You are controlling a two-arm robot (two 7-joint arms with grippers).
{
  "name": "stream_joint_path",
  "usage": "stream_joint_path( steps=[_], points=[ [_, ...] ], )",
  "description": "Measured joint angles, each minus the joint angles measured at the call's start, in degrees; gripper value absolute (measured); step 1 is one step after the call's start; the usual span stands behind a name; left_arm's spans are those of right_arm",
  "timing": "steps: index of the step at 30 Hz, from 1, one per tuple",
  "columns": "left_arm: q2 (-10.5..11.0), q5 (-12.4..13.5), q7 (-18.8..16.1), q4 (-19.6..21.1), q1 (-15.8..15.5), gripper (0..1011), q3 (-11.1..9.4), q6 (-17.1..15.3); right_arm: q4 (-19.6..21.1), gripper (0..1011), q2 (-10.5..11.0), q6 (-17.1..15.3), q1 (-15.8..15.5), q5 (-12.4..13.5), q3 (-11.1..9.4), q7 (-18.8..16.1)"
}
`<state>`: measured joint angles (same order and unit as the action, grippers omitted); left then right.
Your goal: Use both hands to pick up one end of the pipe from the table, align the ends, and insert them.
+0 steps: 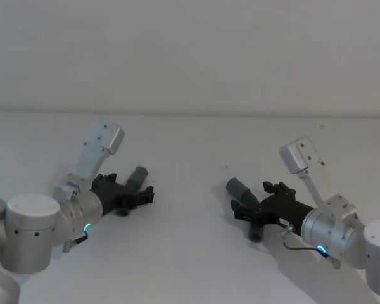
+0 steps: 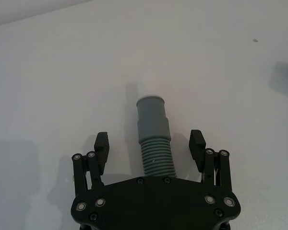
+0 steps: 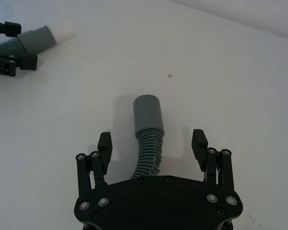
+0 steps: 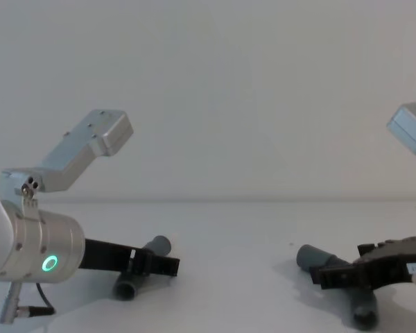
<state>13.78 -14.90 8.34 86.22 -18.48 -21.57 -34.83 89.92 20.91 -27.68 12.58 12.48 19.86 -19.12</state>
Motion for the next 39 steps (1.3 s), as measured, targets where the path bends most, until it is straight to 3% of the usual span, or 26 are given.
stream_joint_path(
  steps=[16, 19, 24, 29, 37, 39],
  points=[
    [-0.1, -0.1, 0.3, 0.4, 0.5, 1001, 0.4, 0.0, 0.2, 1002, 0.3, -0.6, 0.0, 0.3, 0.4, -0.7],
    [-0.1, -0.1, 0.4, 0.4, 0.5, 978, 0.4, 0.0, 0.2, 962, 0.3, -0.7, 0.0, 0.4, 0.5, -0.7],
    [-0.1, -0.1, 0.4, 0.4, 0.5, 882, 0.4, 0.0, 0.2, 828, 0.4, -0.7, 0.0, 0.4, 0.5, -0.7],
    [-0.1, -0.1, 0.4, 0.5, 0.5, 733, 0.4, 0.0, 0.2, 635, 0.4, -0.8, 0.0, 0.5, 0.6, -0.8],
    [-0.1, -0.1, 0.4, 0.5, 0.6, 454, 0.5, 0.0, 0.3, 432, 0.4, -0.8, 0.0, 0.5, 0.6, -0.8],
    [-0.1, -0.1, 0.4, 0.5, 0.6, 416, 0.5, 0.0, 0.3, 322, 0.4, -0.8, 0.0, 0.5, 0.6, -0.8]
  ],
)
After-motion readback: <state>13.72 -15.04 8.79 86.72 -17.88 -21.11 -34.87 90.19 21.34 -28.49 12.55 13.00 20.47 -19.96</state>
